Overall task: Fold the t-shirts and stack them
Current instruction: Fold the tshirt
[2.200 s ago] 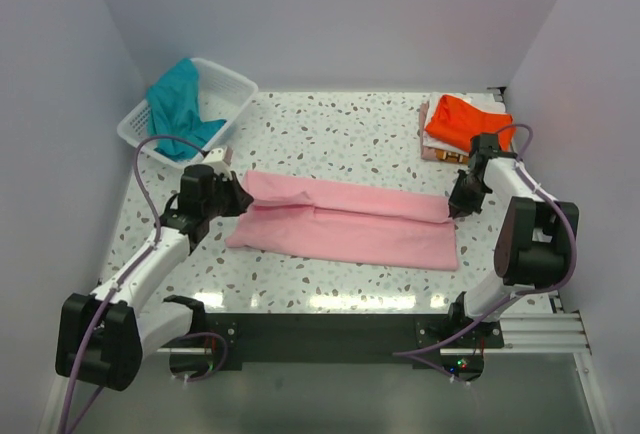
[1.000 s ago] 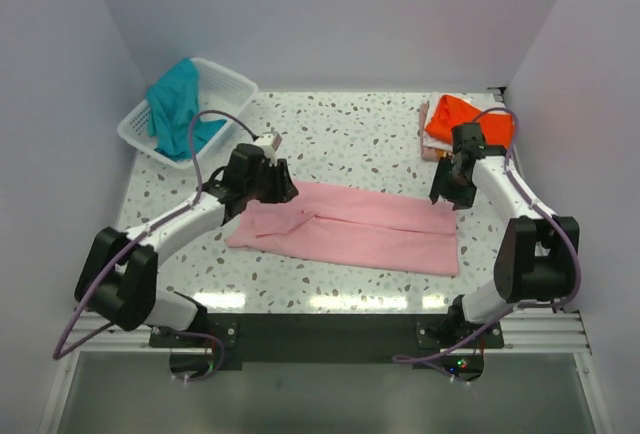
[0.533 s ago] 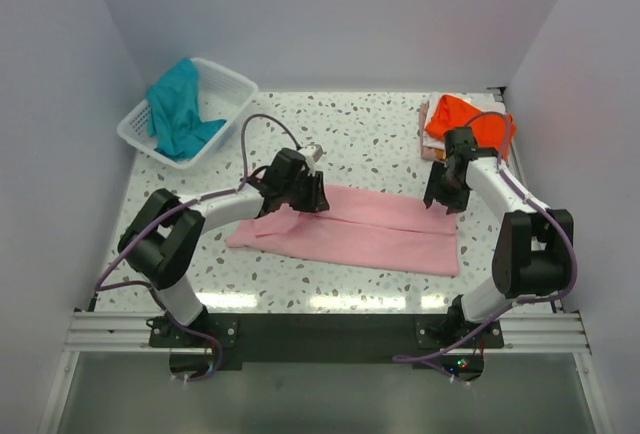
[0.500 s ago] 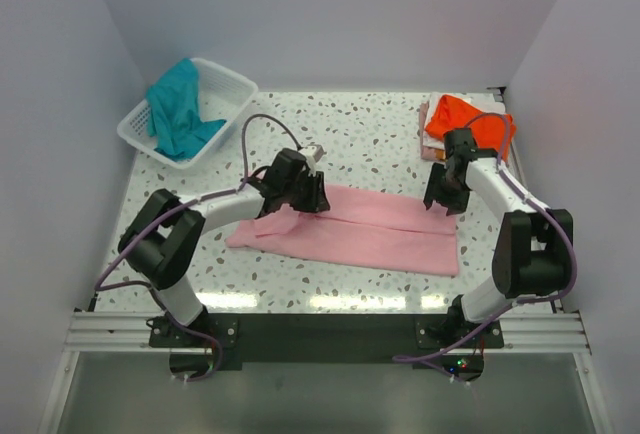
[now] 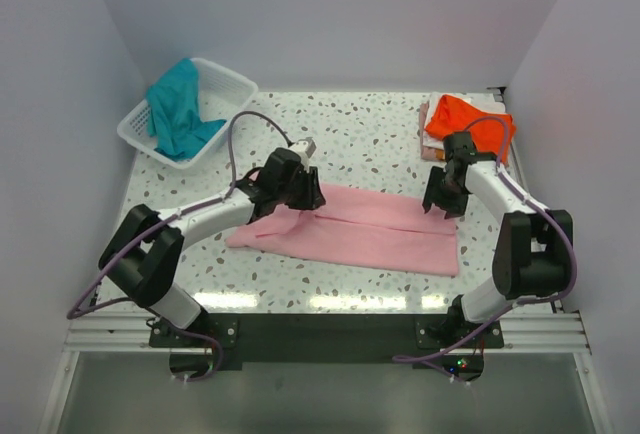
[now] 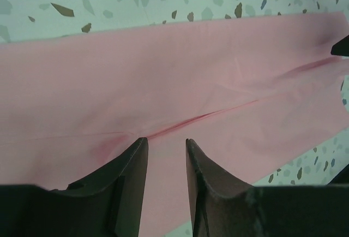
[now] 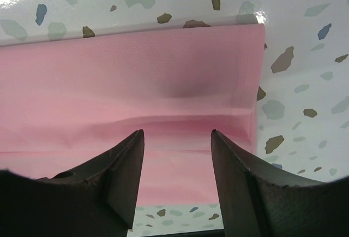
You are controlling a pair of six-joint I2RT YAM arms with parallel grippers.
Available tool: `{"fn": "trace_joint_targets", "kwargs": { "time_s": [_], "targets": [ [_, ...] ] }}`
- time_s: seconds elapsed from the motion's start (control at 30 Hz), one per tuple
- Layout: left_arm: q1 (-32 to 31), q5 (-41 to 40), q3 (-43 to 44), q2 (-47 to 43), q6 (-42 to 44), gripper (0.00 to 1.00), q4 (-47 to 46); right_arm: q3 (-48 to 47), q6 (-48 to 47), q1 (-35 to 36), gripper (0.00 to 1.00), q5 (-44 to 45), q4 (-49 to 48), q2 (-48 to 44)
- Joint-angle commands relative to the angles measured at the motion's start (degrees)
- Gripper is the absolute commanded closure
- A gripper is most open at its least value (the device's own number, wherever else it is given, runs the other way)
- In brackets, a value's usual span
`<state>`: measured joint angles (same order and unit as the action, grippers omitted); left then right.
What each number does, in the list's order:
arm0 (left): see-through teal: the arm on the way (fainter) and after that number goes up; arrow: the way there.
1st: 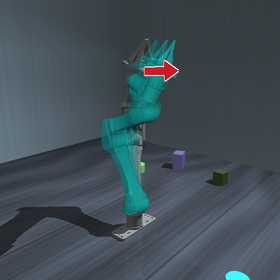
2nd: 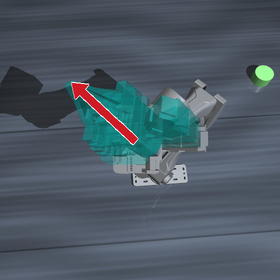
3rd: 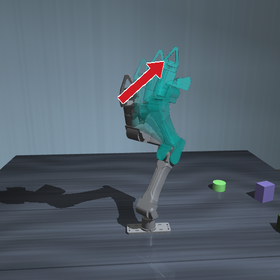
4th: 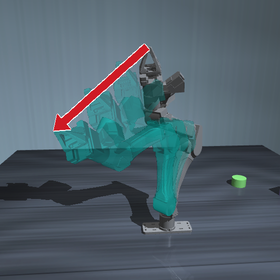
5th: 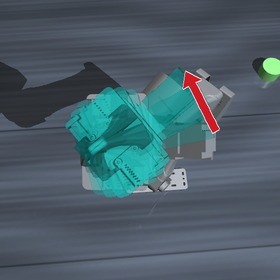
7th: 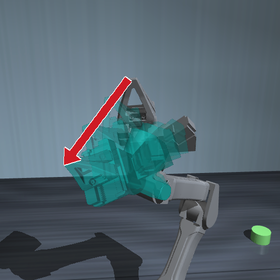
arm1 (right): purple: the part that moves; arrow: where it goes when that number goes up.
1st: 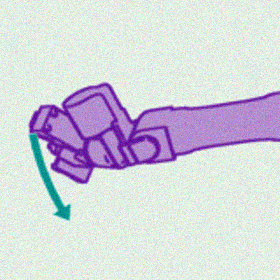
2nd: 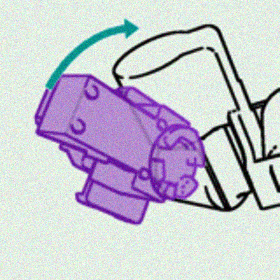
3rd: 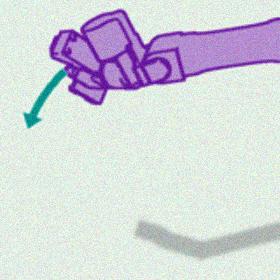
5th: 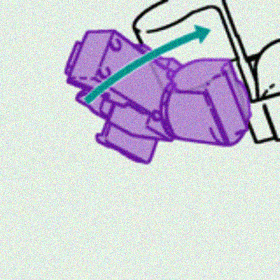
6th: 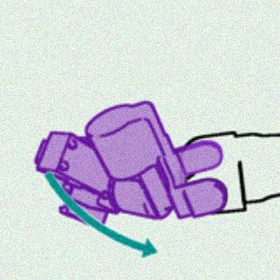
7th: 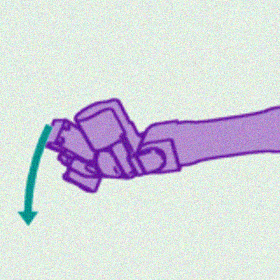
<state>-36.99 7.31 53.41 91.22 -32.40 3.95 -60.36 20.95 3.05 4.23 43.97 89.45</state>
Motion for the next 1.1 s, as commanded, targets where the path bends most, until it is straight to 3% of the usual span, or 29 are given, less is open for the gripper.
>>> {"fn": "trace_joint_targets", "kwargs": {
  "time_s": [0.0, 0.3, 1.07],
  "targets": [
    [-0.01, -5.64, 2.32, -3.24, -0.73, 0.61, 0.54, 0.77, -0.12, 0.20, 0.44, -1.33, -1.60, -2.61],
    [1.48, -7.05, -0.23, 0.09, -1.61, 0.61, 1.94, 0.77, -0.21, 0.20, 0.44, -1.51, -1.25, -3.40],
    [-0.36, -0.11, -4.19, 2.47, -3.81, 0.64, -1.04, 2.26, -0.38, 0.20, 0.44, -1.33, -0.90, -4.37]
  ]
}}
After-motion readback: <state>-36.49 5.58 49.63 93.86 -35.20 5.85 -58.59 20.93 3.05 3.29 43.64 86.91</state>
